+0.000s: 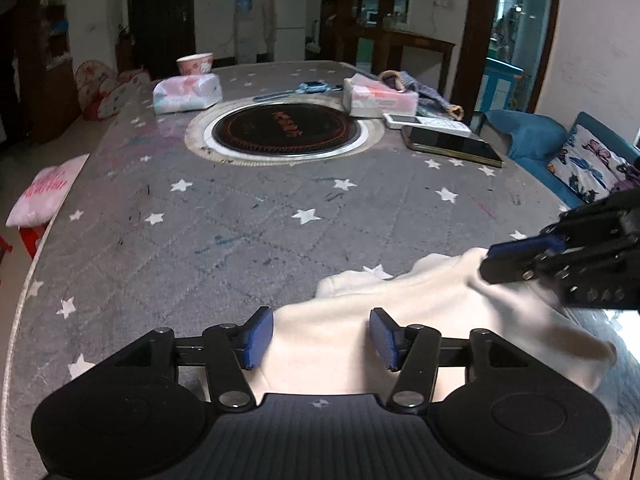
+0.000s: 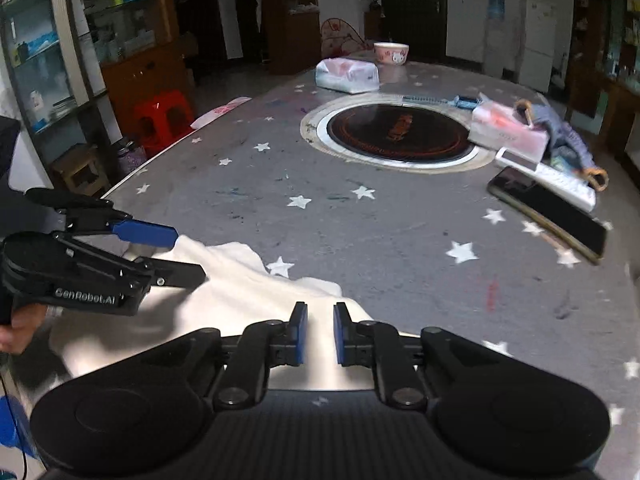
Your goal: Fold clothes
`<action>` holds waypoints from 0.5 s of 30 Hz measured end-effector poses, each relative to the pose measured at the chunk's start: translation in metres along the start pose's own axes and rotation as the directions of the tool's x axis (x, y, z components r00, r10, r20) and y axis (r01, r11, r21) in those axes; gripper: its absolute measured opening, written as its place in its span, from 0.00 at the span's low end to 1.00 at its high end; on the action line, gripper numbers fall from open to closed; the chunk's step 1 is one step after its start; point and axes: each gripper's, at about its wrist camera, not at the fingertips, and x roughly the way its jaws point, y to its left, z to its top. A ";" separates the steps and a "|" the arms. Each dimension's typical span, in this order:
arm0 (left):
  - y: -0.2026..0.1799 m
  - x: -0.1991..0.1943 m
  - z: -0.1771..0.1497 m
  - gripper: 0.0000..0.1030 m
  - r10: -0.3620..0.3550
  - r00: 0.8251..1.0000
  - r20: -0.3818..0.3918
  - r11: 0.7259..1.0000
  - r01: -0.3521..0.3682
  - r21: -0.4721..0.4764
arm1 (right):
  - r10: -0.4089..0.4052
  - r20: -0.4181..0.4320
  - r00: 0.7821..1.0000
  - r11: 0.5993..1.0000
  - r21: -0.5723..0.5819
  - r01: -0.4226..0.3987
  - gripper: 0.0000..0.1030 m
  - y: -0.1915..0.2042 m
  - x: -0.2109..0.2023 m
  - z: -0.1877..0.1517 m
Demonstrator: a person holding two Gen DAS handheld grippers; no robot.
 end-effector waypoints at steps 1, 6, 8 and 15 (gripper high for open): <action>0.001 0.003 0.001 0.59 0.002 1.000 -0.005 1.000 -0.002 -0.007 | 0.001 -0.007 1.000 1.000 0.004 -0.001 0.12 0.001 0.007 0.001; 0.008 0.012 0.001 0.75 0.036 0.999 -0.028 0.998 -0.037 -0.043 | -0.006 -0.011 1.000 1.000 0.010 0.006 0.17 0.001 0.018 -0.001; 0.010 0.007 0.001 0.76 0.035 0.999 -0.026 0.997 -0.036 -0.062 | -0.007 0.000 1.000 1.000 0.008 0.007 0.25 0.000 0.008 -0.001; -0.001 -0.041 -0.013 1.00 0.037 0.995 0.095 0.998 -0.032 -0.049 | 0.003 0.015 1.000 1.000 -0.014 -0.003 0.49 0.006 -0.031 -0.016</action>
